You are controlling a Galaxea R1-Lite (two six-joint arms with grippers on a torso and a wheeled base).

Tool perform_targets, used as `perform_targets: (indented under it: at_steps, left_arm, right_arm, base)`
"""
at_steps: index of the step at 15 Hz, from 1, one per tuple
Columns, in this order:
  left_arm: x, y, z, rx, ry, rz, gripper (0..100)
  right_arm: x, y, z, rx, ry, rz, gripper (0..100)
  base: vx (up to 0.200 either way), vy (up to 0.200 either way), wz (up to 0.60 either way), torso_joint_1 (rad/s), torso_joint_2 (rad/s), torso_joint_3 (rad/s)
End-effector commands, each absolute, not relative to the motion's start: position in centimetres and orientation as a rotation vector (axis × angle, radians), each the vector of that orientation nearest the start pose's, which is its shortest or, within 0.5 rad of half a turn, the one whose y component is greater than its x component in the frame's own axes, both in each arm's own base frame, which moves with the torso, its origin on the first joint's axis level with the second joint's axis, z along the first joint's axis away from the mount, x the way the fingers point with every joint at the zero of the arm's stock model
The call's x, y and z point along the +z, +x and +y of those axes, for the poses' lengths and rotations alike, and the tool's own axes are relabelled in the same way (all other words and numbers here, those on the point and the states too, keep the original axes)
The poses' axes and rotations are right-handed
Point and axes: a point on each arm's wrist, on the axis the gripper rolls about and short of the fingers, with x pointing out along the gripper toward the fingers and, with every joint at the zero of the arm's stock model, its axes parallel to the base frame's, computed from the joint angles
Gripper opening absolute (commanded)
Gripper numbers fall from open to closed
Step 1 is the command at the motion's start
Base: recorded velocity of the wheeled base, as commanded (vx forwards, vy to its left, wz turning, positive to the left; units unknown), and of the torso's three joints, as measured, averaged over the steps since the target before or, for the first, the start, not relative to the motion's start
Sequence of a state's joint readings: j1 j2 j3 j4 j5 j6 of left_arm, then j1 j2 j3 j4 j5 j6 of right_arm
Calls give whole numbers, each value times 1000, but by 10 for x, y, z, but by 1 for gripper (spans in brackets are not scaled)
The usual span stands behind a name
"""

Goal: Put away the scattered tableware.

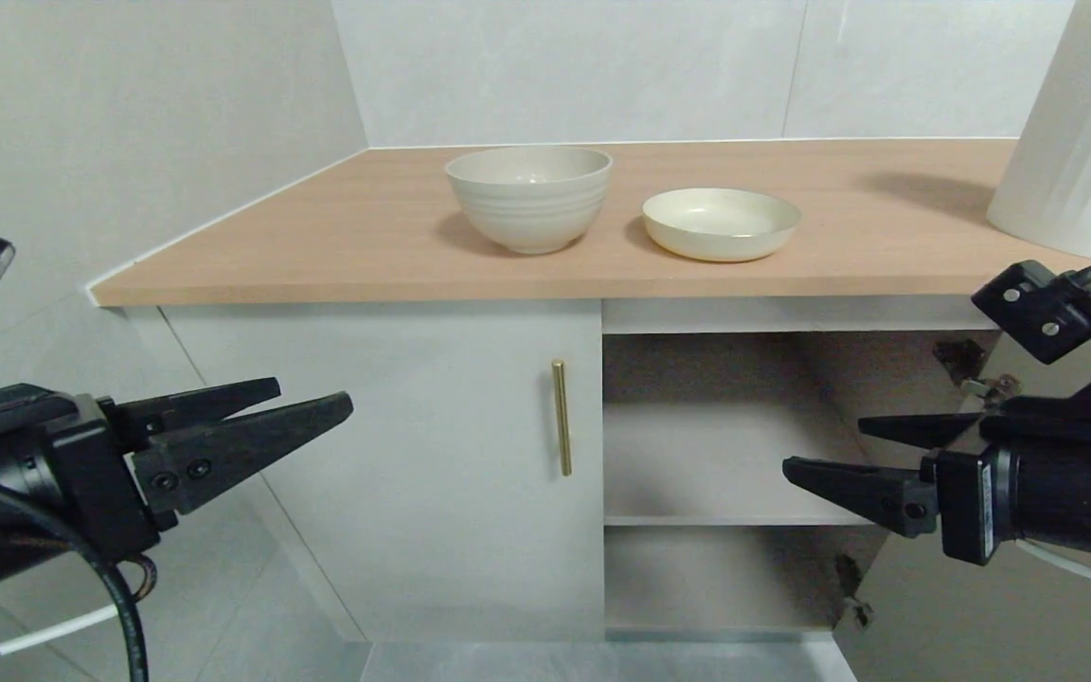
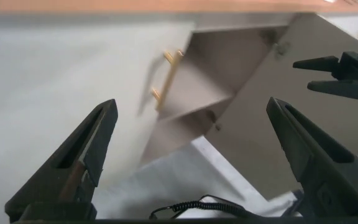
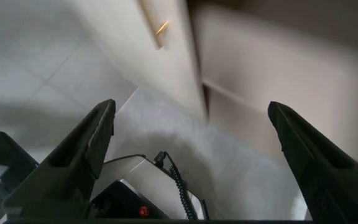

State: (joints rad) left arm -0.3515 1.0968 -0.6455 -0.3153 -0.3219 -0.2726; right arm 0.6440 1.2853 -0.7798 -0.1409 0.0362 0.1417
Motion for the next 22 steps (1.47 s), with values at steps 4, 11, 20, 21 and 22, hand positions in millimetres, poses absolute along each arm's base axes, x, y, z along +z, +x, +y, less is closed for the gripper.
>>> perform_targets:
  at_steps: [4, 11, 20, 21, 22]
  left_arm:
    - [244, 143, -60, -648, -260, 236, 100]
    - [243, 145, -61, -647, -261, 241, 100]
    - [244, 148, -60, -633, -263, 244, 100]
    - [244, 148, -60, -633, -263, 244, 100]
    - [244, 148, -60, -633, -263, 244, 100]
  right_arm:
    - [232, 159, 121, 647, 16, 402, 100]
    - [230, 160, 121, 646, 6, 407, 100]
    - [230, 160, 121, 647, 7, 406, 100]
    - [230, 161, 121, 647, 7, 406, 100]
    - [230, 161, 121, 647, 7, 406, 100]
  base:
    - [0, 0, 0, 0, 0, 0]
    - [0, 0, 0, 21, -120, -114]
    - [0, 0, 0, 170, -479, -289]
    - [0, 0, 0, 198, -481, -286]
    - [0, 0, 0, 203, -486, -286]
